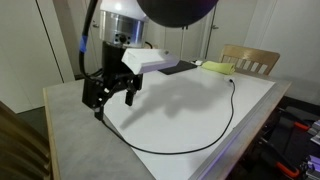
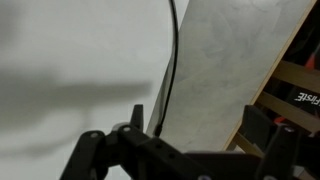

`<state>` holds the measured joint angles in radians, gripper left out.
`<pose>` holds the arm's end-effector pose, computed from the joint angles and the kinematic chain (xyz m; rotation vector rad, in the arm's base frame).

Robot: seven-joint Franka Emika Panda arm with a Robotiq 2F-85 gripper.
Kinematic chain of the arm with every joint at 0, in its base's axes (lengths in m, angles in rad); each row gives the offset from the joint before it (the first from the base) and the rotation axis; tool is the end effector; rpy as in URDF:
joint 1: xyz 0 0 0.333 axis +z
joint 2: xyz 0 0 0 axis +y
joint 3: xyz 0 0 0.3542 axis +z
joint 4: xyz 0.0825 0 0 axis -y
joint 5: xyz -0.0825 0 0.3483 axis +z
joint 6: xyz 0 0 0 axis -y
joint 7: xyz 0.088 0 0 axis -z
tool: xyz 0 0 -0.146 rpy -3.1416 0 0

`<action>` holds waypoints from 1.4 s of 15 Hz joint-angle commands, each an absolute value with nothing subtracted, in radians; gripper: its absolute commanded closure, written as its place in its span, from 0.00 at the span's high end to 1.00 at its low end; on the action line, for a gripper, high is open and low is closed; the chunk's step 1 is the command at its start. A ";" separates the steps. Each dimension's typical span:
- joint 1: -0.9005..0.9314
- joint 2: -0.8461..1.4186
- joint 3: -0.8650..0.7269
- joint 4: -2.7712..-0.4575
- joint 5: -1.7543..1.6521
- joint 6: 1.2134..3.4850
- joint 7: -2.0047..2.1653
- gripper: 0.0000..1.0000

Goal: Put the charging cable in circular form.

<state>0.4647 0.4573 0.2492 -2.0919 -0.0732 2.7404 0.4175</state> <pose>0.4629 0.3951 0.2530 -2.9247 -0.4794 -0.2042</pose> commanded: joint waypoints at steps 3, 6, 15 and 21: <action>0.497 0.557 0.212 -2.018 -0.058 2.799 0.381 1.00; 0.495 0.597 0.219 -1.976 -0.047 2.795 0.357 1.00; 0.535 0.733 0.216 -1.849 -0.046 2.775 0.331 1.00; 0.541 0.748 0.203 -1.820 -0.048 2.782 0.334 1.00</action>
<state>0.5261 0.7377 0.2218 -1.8450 -0.0686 2.7882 0.3606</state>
